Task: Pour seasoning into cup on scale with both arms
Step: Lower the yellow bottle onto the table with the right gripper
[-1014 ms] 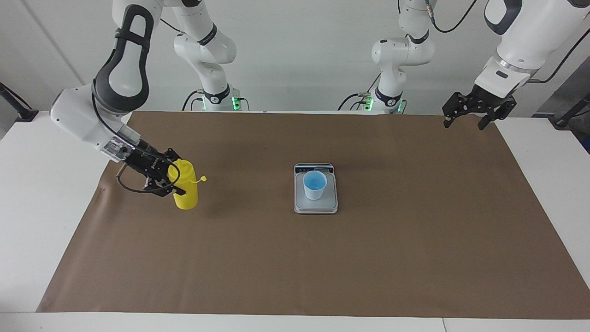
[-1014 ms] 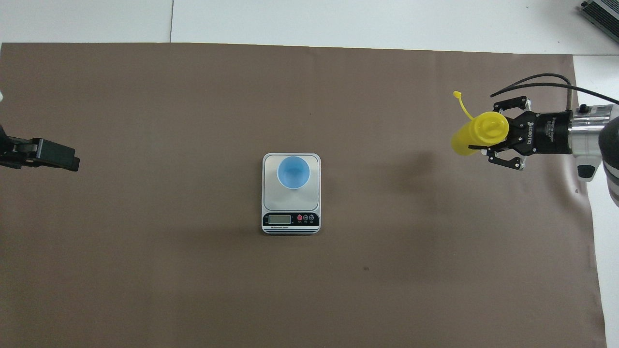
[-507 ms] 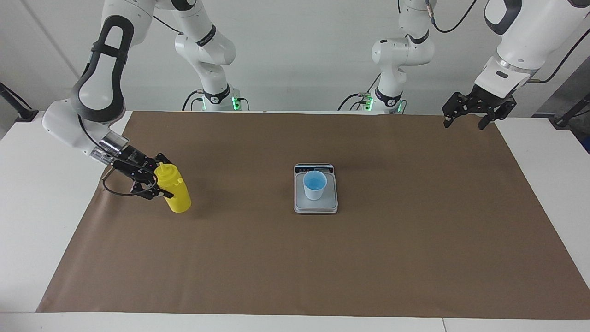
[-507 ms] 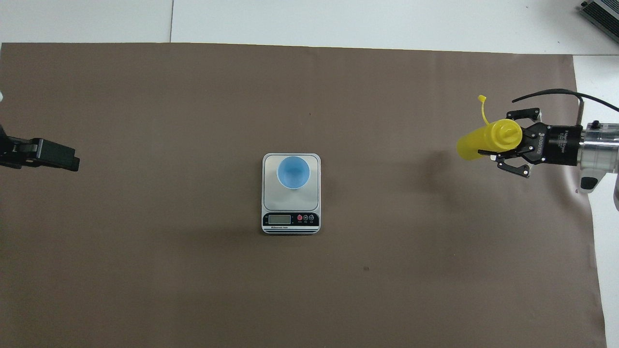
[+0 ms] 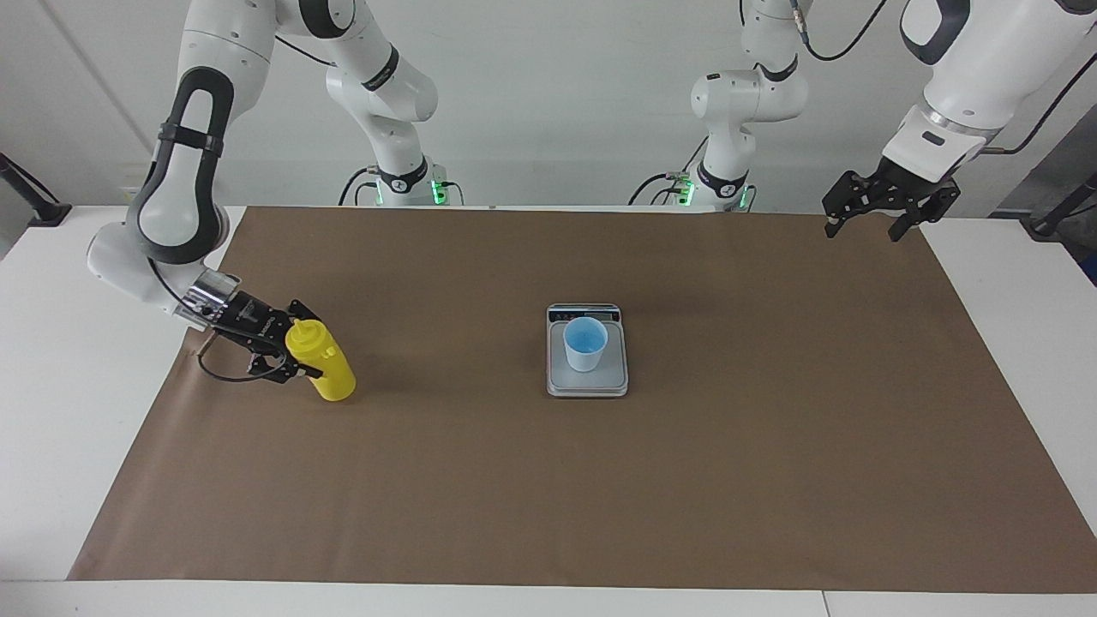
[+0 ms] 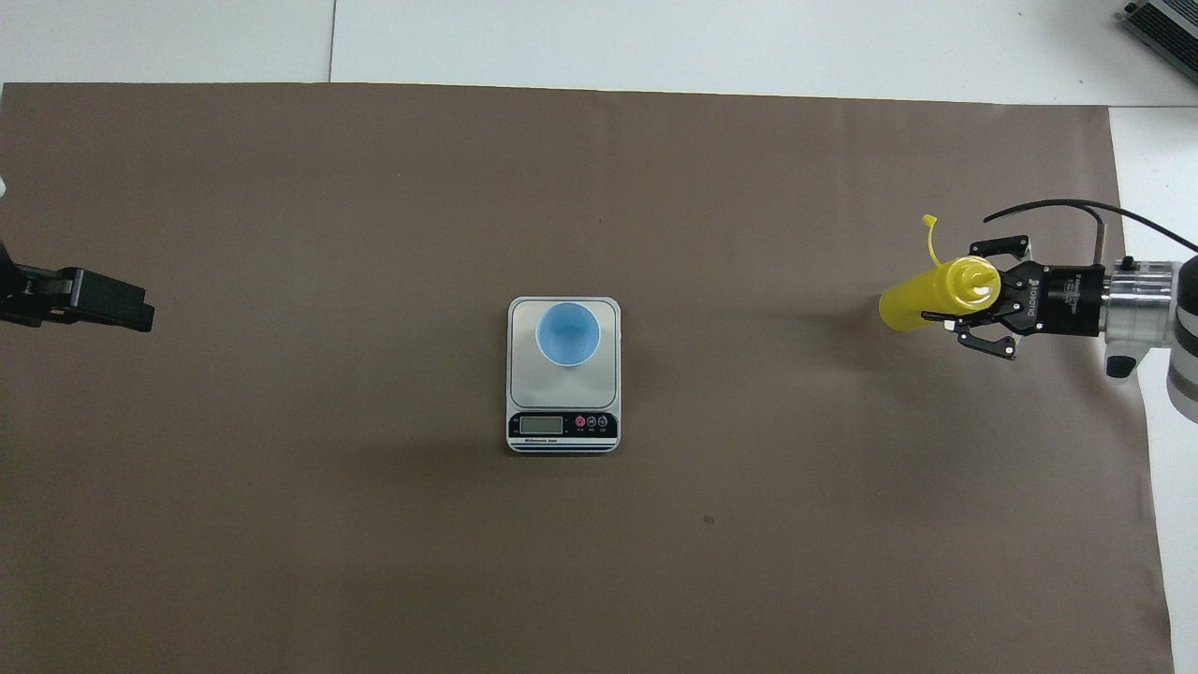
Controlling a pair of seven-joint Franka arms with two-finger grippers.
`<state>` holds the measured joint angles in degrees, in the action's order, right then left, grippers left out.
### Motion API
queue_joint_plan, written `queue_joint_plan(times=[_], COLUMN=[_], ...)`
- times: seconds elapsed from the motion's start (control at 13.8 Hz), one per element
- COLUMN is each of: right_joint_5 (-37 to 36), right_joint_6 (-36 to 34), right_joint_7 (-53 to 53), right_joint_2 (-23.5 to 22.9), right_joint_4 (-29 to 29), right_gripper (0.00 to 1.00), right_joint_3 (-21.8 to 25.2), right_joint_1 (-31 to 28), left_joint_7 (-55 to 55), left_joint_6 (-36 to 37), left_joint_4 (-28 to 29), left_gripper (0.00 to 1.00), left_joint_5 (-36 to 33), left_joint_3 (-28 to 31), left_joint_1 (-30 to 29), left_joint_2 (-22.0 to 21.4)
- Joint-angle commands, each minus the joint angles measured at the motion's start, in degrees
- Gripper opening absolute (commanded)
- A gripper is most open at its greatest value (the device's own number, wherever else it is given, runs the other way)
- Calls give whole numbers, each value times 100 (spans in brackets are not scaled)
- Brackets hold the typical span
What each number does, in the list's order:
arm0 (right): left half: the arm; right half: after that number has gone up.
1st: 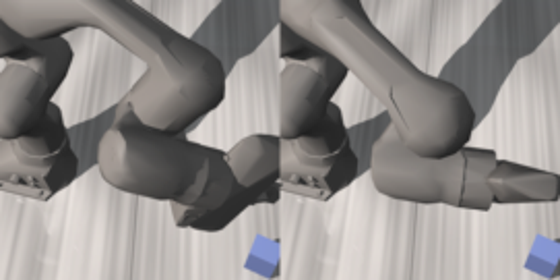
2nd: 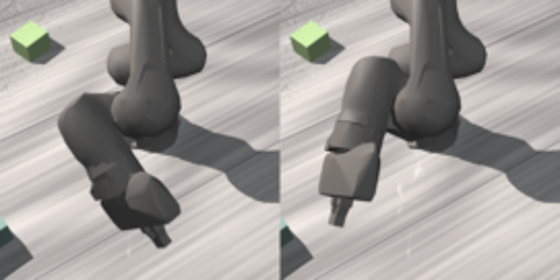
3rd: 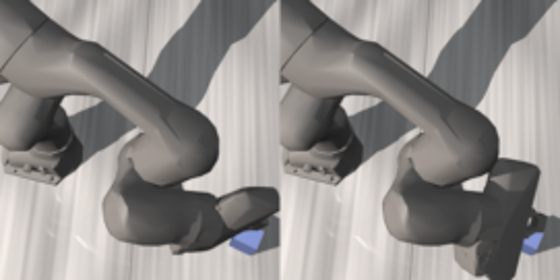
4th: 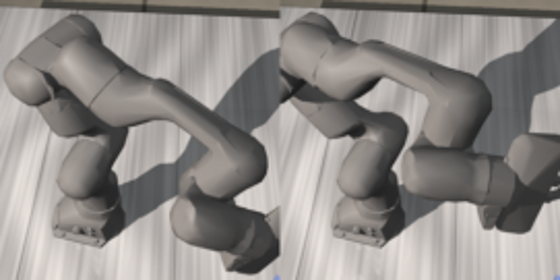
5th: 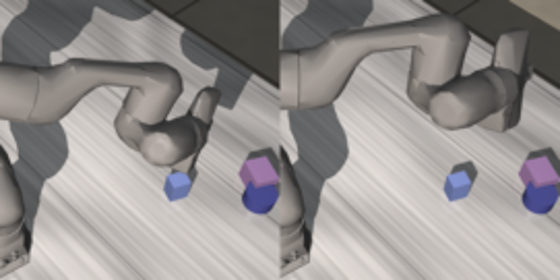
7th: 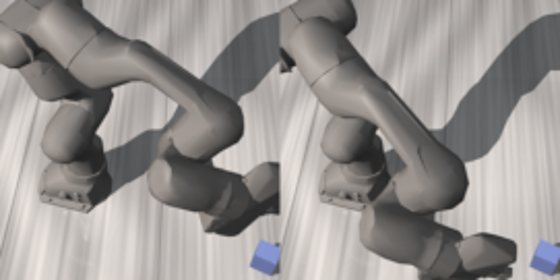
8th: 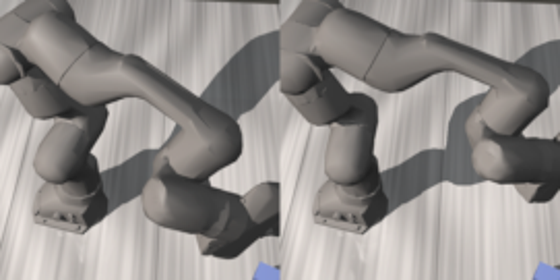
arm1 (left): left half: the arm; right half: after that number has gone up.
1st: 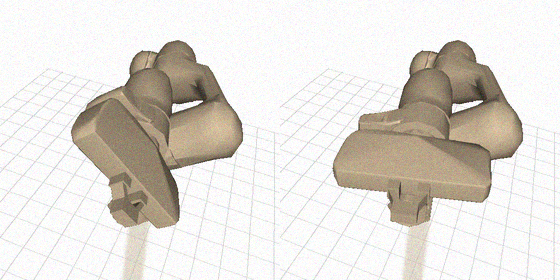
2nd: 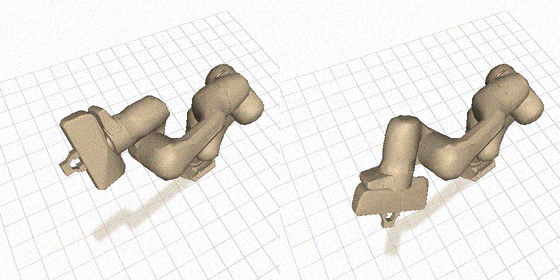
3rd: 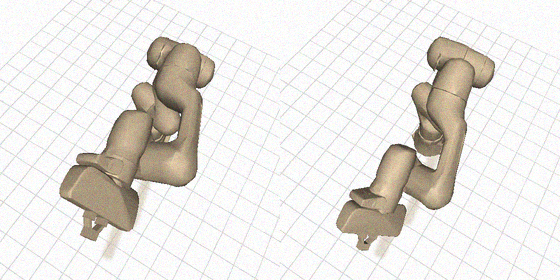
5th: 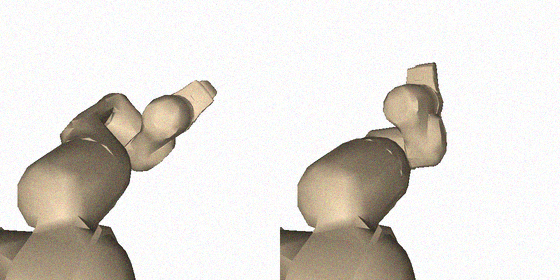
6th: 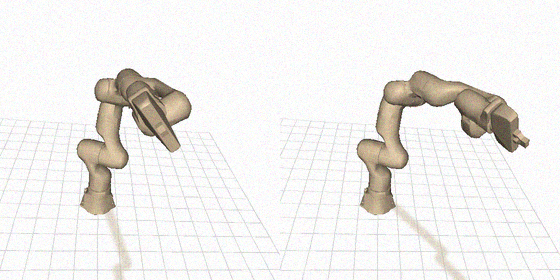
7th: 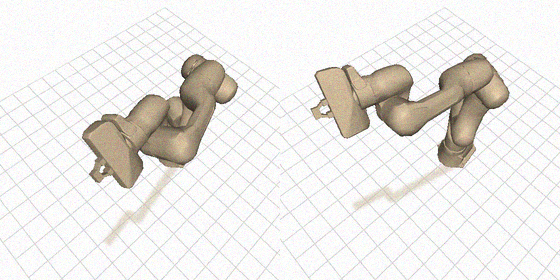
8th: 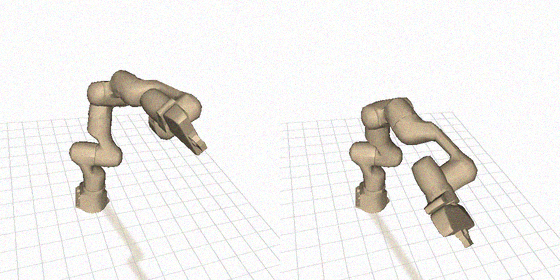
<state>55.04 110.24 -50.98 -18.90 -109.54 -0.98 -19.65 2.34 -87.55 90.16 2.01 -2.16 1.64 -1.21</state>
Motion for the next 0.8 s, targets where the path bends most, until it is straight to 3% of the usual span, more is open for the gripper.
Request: queue_joint_plan(times=[0.0,0.58,0.72], right_joint_5=[191,104,104], right_joint_6=[32,621,778], right_joint_7=[159,106,-191], right_joint_2=[0,-17,18], right_joint_4=[64,-120,-112], right_gripper=[0,0,31], right_joint_3=[-69,-69,-60], right_joint_1=[-74,92,137], left_joint_7=[-24,-24,-24], left_joint_6=[62,62,62], left_joint_4=[54,54,54], left_gripper=[100,100,100], left_joint_5=[-61,-61,-61], left_joint_3=[-66,-66,-66], left_joint_1=[-93,-93,-93], left_joint_2=[-55,-55,-55])
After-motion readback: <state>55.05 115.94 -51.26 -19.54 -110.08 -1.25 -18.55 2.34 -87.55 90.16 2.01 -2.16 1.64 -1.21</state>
